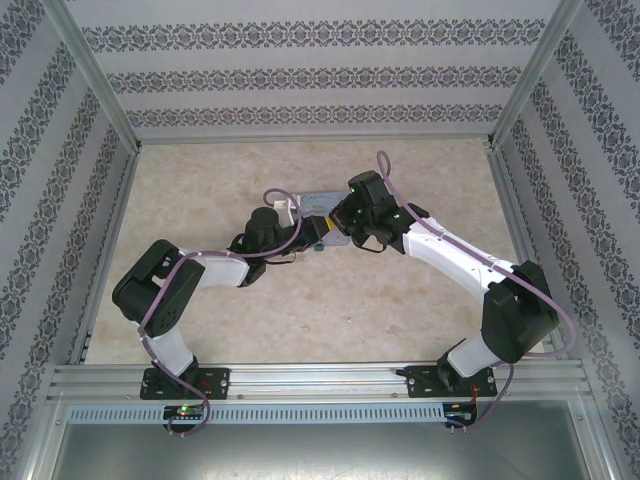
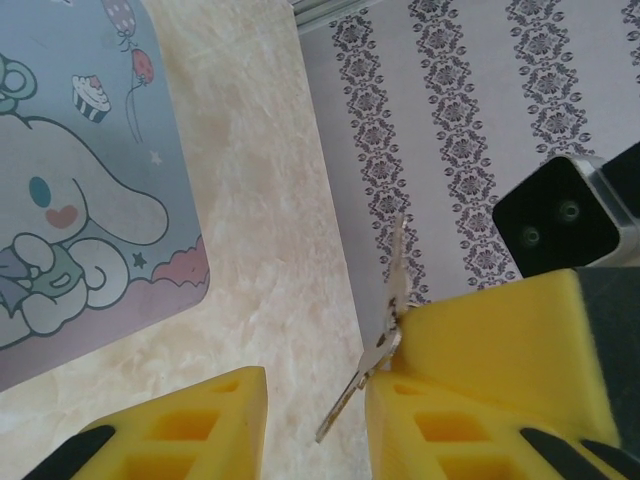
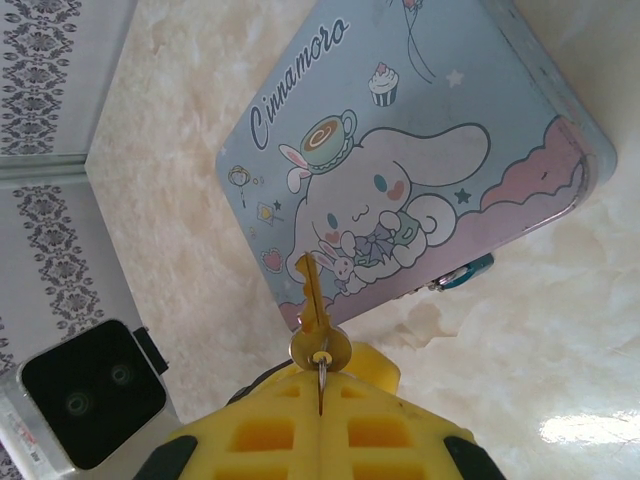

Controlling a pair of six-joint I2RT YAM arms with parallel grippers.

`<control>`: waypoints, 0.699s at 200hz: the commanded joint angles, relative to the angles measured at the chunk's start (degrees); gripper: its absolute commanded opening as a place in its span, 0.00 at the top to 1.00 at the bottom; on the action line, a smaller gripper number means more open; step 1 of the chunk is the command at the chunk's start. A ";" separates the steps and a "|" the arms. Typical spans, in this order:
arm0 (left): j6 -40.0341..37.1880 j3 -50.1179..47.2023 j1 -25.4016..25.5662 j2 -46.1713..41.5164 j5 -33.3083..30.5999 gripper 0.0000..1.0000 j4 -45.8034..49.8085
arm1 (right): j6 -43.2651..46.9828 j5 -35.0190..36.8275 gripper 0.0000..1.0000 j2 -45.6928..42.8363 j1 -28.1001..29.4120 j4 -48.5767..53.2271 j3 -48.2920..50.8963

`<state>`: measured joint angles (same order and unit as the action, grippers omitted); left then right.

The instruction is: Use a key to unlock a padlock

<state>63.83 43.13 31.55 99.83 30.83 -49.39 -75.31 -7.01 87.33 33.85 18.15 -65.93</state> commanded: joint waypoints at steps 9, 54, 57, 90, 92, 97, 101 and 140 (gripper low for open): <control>0.17 1.88 0.97 0.97 -0.83 0.72 -2.69 | -0.71 -0.98 1.00 0.27 -0.53 -0.51 0.87; 0.38 2.39 1.04 1.51 -0.83 0.84 -3.08 | -0.67 -0.98 1.00 0.15 -0.58 -0.42 1.26; 0.39 2.46 1.05 1.51 -0.79 0.85 -3.08 | -0.71 -0.99 1.00 0.20 -0.54 -0.40 1.32; 0.26 2.40 1.02 1.40 -0.62 0.96 -3.25 | -0.81 -0.79 1.00 0.16 -0.54 -0.40 1.42; 0.29 2.42 1.05 1.35 -0.67 0.97 -3.26 | -0.81 -0.81 1.00 0.20 -0.54 -0.40 1.42; 0.33 2.41 1.09 1.31 -0.58 0.99 -3.23 | -0.81 -0.73 1.00 0.17 -0.53 -0.39 1.42; 0.33 2.32 1.01 1.33 -0.54 1.00 -3.18 | -0.81 -0.73 1.00 0.28 -0.53 -0.35 1.42; 0.12 1.96 1.05 0.81 -0.77 1.00 -3.27 | -0.89 -0.64 1.00 0.42 -0.62 -0.37 1.38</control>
<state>64.58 43.97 32.16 100.79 30.98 -49.54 -75.33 -7.09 87.33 33.19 17.04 -65.52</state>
